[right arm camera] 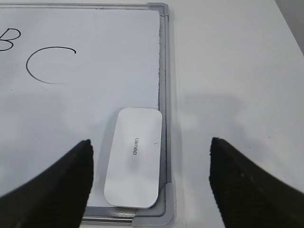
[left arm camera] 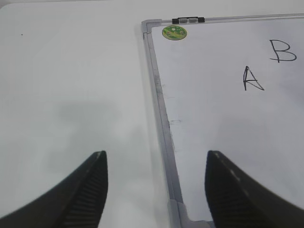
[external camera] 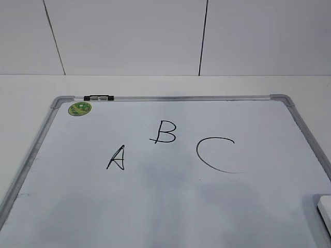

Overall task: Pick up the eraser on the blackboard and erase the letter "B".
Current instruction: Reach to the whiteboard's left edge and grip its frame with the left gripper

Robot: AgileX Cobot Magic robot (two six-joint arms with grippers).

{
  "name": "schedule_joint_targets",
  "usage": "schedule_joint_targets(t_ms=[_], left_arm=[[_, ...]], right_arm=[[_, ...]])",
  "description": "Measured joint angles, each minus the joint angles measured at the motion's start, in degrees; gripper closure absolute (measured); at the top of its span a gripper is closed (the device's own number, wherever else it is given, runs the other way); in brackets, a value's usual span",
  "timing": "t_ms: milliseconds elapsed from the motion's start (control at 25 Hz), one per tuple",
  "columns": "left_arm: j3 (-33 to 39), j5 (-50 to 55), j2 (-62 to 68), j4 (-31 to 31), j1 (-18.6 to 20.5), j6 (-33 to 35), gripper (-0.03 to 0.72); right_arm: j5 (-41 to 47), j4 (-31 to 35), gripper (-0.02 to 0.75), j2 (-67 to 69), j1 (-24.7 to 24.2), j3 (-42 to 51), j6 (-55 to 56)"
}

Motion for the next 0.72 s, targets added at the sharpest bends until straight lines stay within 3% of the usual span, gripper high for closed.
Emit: schedule_joint_targets(t_ms=[720], left_arm=[[0.0,0.0,0.0,0.0,0.0,0.0,0.219]], right_arm=[[0.0,0.0,0.144,0.0,0.0,0.0,0.0]])
